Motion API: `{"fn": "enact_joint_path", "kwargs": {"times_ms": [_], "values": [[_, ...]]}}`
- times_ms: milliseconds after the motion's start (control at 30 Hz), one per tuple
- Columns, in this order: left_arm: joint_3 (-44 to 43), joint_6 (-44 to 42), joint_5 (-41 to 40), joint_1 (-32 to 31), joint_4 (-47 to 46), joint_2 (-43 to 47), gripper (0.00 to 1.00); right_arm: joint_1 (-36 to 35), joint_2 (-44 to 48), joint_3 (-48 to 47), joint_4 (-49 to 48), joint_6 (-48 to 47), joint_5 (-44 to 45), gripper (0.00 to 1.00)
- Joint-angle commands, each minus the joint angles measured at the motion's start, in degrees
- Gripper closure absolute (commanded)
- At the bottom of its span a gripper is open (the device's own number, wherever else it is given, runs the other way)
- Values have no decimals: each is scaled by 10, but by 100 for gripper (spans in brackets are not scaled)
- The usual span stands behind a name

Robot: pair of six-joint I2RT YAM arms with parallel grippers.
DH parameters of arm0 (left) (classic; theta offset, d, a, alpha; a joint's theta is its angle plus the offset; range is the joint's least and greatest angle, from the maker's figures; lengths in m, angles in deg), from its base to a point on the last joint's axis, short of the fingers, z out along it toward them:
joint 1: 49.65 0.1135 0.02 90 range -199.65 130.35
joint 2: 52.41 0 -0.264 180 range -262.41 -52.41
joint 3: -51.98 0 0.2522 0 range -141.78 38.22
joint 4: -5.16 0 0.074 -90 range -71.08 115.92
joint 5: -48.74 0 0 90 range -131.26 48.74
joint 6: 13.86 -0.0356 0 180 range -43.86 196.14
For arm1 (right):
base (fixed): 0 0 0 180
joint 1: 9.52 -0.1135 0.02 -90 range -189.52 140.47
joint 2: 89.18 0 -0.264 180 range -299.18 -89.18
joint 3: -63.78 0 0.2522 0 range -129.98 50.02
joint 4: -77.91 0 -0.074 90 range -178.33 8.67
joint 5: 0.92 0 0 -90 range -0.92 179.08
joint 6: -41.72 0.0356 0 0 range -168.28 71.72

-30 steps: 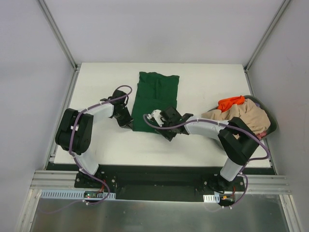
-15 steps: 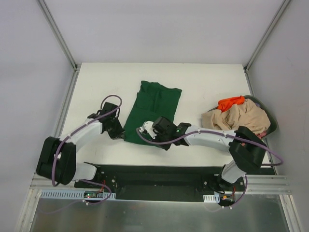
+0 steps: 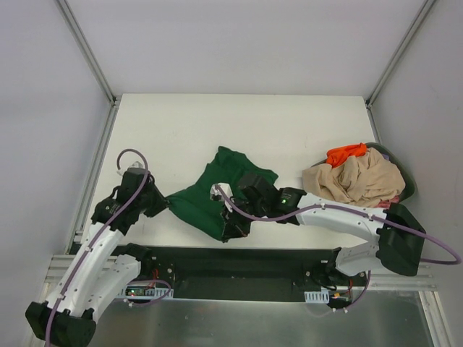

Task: Fold and stack the t-shirts
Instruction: Grab one side of the 2/3 rectangular tshirt with both arms, then fold the long partially folded tshirt into a neat square

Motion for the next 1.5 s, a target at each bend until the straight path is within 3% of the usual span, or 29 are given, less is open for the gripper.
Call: {"fn": "enact_joint_path", "kwargs": {"times_ms": [0, 200, 433, 600, 867, 1067, 1467], "values": [[-46, 13, -66, 5, 79, 45, 100, -11, 41, 7, -65, 55, -125, 97], [-87, -3, -60, 5, 92, 79, 100, -12, 66, 20, -97, 87, -154, 97], [-110, 1, -58, 5, 82, 41, 100, 8, 92, 34, -73, 96, -77, 97], [-114, -7, -28, 5, 22, 8, 100, 51, 112, 45, -38, 99, -29, 96], [-157, -20, -2, 5, -53, -93, 100, 121, 156, 55, 17, 83, 24, 97], [-194, -38, 39, 4, -96, -185, 100, 160, 157, 39, 69, 73, 119, 96], [-263, -51, 42, 3, -146, -323, 100, 229, 120, 16, 75, 60, 185, 97]]}}
